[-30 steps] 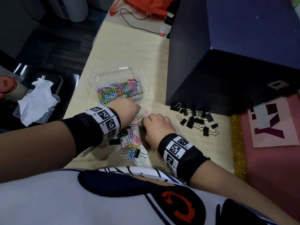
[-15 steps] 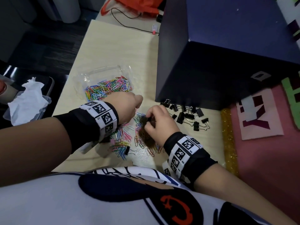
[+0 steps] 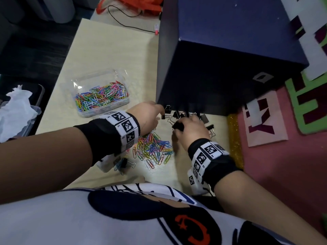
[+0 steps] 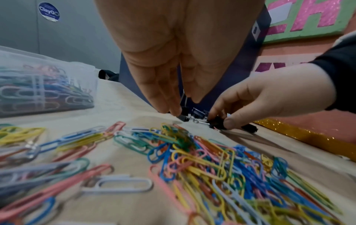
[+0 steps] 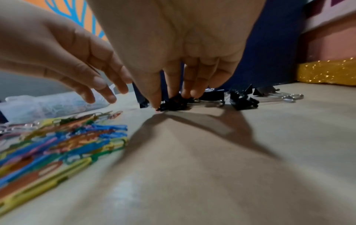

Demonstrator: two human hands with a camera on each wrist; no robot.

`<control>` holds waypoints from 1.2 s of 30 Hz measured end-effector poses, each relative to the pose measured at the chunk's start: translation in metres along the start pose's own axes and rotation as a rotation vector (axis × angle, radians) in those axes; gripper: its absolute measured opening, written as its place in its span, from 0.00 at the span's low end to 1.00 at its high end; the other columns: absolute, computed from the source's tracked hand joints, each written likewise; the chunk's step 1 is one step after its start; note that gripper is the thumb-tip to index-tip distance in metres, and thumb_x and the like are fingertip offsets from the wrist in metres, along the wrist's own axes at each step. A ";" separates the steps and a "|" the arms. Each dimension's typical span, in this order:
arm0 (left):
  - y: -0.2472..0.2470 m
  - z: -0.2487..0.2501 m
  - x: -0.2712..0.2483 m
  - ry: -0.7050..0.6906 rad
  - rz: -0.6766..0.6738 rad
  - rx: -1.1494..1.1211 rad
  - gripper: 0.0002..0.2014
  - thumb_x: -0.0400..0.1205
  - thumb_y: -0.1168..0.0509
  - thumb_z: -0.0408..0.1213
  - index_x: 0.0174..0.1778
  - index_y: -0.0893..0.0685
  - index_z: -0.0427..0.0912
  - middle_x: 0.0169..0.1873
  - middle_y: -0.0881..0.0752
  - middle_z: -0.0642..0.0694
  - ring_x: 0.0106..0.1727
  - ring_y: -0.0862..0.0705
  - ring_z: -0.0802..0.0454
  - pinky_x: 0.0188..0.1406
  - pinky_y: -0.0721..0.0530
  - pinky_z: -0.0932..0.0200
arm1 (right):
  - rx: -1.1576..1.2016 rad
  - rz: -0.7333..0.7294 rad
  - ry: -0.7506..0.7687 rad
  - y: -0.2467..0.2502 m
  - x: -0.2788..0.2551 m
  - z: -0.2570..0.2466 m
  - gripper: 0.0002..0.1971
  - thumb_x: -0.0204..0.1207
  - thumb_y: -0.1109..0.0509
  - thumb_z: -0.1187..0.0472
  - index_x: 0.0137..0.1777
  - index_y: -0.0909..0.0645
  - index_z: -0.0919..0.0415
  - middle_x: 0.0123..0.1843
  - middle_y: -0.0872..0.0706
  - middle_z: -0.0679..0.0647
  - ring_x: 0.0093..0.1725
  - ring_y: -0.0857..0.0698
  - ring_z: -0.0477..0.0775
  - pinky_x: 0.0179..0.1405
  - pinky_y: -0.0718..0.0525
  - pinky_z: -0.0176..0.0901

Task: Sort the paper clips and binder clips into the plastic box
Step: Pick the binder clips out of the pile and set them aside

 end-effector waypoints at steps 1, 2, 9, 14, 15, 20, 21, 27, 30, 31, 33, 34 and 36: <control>-0.003 0.000 -0.001 -0.003 -0.012 0.007 0.17 0.81 0.39 0.32 0.66 0.21 0.47 0.61 0.21 0.44 0.58 0.18 0.45 0.55 0.21 0.56 | -0.024 -0.018 0.011 -0.003 0.000 -0.001 0.21 0.79 0.35 0.50 0.72 0.25 0.49 0.68 0.26 0.55 0.69 0.29 0.59 0.65 0.27 0.51; -0.006 0.000 -0.003 -0.007 -0.024 0.018 0.16 0.81 0.39 0.33 0.65 0.20 0.47 0.60 0.20 0.44 0.57 0.18 0.45 0.56 0.21 0.57 | -0.043 -0.019 0.023 -0.004 0.000 -0.003 0.22 0.79 0.35 0.49 0.72 0.26 0.50 0.68 0.26 0.55 0.69 0.29 0.59 0.65 0.28 0.51; -0.020 0.003 -0.008 -0.034 -0.100 0.096 0.13 0.82 0.41 0.35 0.62 0.19 0.47 0.58 0.18 0.45 0.60 0.20 0.45 0.59 0.21 0.54 | -0.055 0.019 0.059 -0.003 0.003 -0.010 0.18 0.78 0.35 0.49 0.68 0.24 0.49 0.65 0.25 0.53 0.68 0.28 0.57 0.65 0.30 0.52; -0.022 0.000 -0.007 -0.017 -0.118 0.093 0.13 0.82 0.42 0.35 0.60 0.17 0.48 0.56 0.17 0.45 0.59 0.19 0.45 0.58 0.20 0.55 | -0.122 -0.034 0.098 -0.010 0.006 -0.018 0.19 0.78 0.37 0.53 0.68 0.24 0.51 0.66 0.25 0.54 0.69 0.28 0.58 0.66 0.31 0.53; -0.021 0.000 -0.006 -0.019 -0.119 0.097 0.13 0.82 0.42 0.35 0.60 0.18 0.47 0.56 0.16 0.45 0.59 0.19 0.45 0.58 0.21 0.55 | -0.122 -0.035 0.102 -0.010 0.006 -0.019 0.19 0.78 0.37 0.53 0.68 0.24 0.51 0.66 0.25 0.54 0.69 0.28 0.58 0.66 0.31 0.53; -0.019 -0.001 -0.003 -0.033 -0.116 0.122 0.12 0.82 0.40 0.38 0.59 0.18 0.47 0.55 0.16 0.45 0.59 0.19 0.45 0.55 0.23 0.56 | -0.083 -0.017 0.182 -0.009 0.002 -0.028 0.20 0.77 0.34 0.53 0.69 0.27 0.46 0.65 0.26 0.52 0.67 0.28 0.58 0.67 0.32 0.53; -0.020 -0.001 -0.003 -0.032 -0.121 0.125 0.12 0.82 0.40 0.39 0.59 0.18 0.47 0.55 0.16 0.45 0.59 0.19 0.45 0.55 0.23 0.57 | -0.097 -0.027 0.201 -0.011 0.002 -0.030 0.19 0.77 0.35 0.54 0.68 0.26 0.46 0.64 0.26 0.52 0.67 0.28 0.58 0.67 0.32 0.53; -0.021 0.000 -0.002 -0.035 -0.139 0.124 0.12 0.83 0.39 0.42 0.59 0.17 0.47 0.55 0.15 0.45 0.59 0.20 0.46 0.54 0.24 0.57 | -0.158 -0.068 0.244 -0.016 0.004 -0.037 0.17 0.78 0.37 0.54 0.67 0.24 0.48 0.66 0.23 0.51 0.69 0.28 0.56 0.67 0.34 0.52; -0.019 0.002 -0.001 -0.041 -0.134 0.113 0.12 0.83 0.40 0.43 0.59 0.16 0.46 0.55 0.14 0.46 0.59 0.19 0.47 0.56 0.24 0.57 | -0.123 -0.046 0.254 -0.012 0.000 -0.037 0.17 0.77 0.36 0.51 0.66 0.24 0.48 0.65 0.23 0.49 0.68 0.28 0.55 0.68 0.35 0.51; -0.018 0.002 -0.001 -0.044 -0.132 0.105 0.12 0.83 0.40 0.43 0.59 0.15 0.46 0.55 0.13 0.46 0.59 0.18 0.47 0.56 0.23 0.56 | -0.101 -0.024 0.259 -0.009 -0.002 -0.038 0.17 0.77 0.36 0.50 0.65 0.24 0.49 0.64 0.22 0.49 0.68 0.27 0.54 0.68 0.35 0.51; -0.018 0.004 -0.001 -0.052 -0.128 0.081 0.12 0.83 0.39 0.44 0.57 0.15 0.46 0.54 0.13 0.46 0.58 0.18 0.46 0.55 0.23 0.56 | -0.067 0.023 0.271 -0.003 -0.004 -0.040 0.16 0.77 0.35 0.50 0.64 0.23 0.50 0.64 0.22 0.49 0.67 0.27 0.54 0.68 0.36 0.50; -0.018 0.004 -0.001 -0.057 -0.126 0.069 0.12 0.83 0.39 0.44 0.57 0.14 0.46 0.54 0.12 0.46 0.57 0.18 0.46 0.55 0.23 0.56 | -0.058 0.038 0.276 -0.001 -0.005 -0.040 0.16 0.77 0.35 0.50 0.64 0.23 0.50 0.64 0.22 0.49 0.67 0.27 0.54 0.68 0.36 0.50; -0.018 0.004 0.000 -0.057 -0.120 0.049 0.12 0.83 0.39 0.44 0.56 0.14 0.45 0.53 0.12 0.46 0.56 0.18 0.47 0.53 0.25 0.58 | -0.048 0.051 0.279 0.001 -0.005 -0.040 0.16 0.77 0.35 0.50 0.64 0.23 0.50 0.64 0.22 0.48 0.68 0.28 0.54 0.68 0.37 0.48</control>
Point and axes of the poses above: each hand's wrist, its own x-axis towards the middle knuckle, its own y-axis out of the back of the hand, z = x × y, the point moved 9 cm from there along x, towards the middle knuckle
